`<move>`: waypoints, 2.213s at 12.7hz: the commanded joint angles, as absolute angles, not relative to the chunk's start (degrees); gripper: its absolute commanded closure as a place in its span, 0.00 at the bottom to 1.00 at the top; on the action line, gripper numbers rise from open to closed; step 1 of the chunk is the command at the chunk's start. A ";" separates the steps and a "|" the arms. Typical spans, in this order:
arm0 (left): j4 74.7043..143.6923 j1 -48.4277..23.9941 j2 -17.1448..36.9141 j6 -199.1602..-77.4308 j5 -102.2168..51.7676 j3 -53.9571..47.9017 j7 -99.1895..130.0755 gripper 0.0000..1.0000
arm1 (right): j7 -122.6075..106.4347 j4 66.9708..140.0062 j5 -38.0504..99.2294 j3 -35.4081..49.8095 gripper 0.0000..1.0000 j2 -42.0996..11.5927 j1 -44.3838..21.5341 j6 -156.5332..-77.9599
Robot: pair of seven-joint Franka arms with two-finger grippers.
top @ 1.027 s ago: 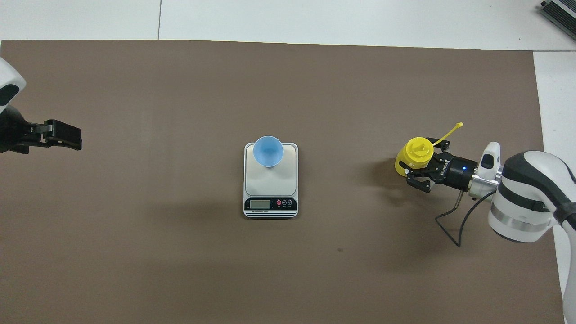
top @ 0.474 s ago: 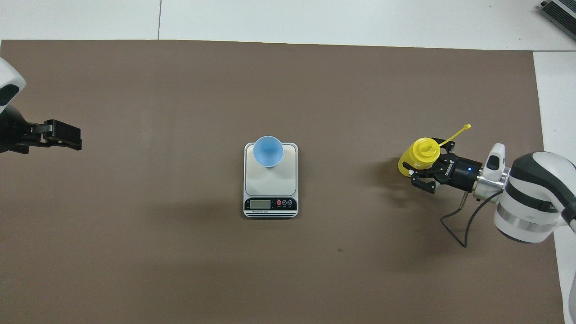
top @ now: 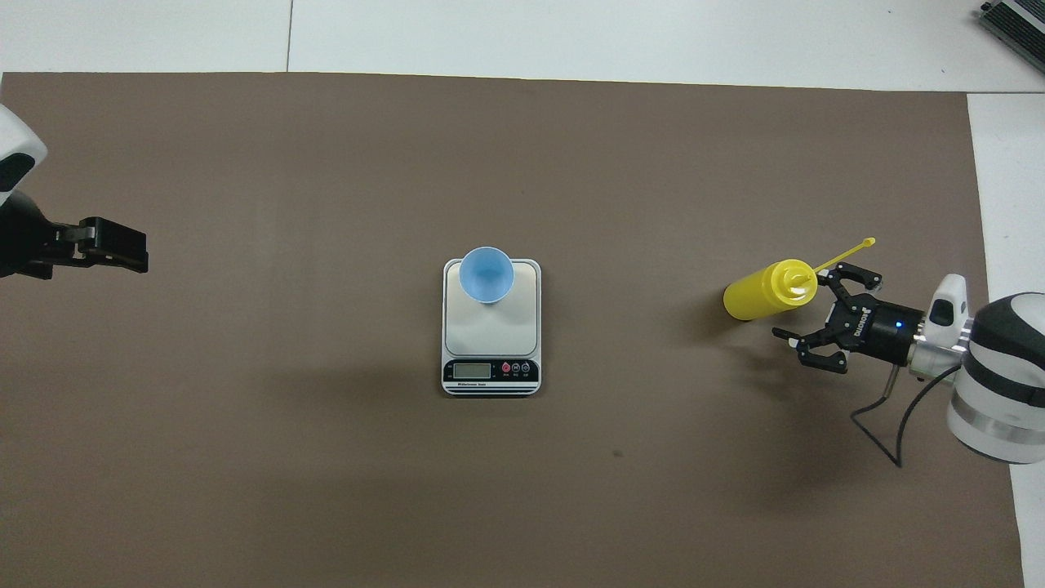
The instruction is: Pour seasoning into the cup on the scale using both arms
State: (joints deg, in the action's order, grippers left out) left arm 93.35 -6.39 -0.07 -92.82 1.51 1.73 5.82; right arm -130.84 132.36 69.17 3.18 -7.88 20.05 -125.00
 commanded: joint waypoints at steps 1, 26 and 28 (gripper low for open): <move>95.36 -6.50 -1.76 -93.69 1.14 2.11 5.71 0.00 | -127.72 133.33 60.16 3.16 0.00 -4.14 21.27 -124.80; 95.36 -6.50 -1.76 -93.69 1.14 2.11 5.71 0.00 | -6.62 100.38 -2.01 4.57 0.00 2.37 2.03 -109.18; 95.36 -6.50 -1.76 -93.69 1.14 2.11 5.71 0.00 | 1.80 94.96 -3.42 4.57 0.00 0.36 0.53 -102.43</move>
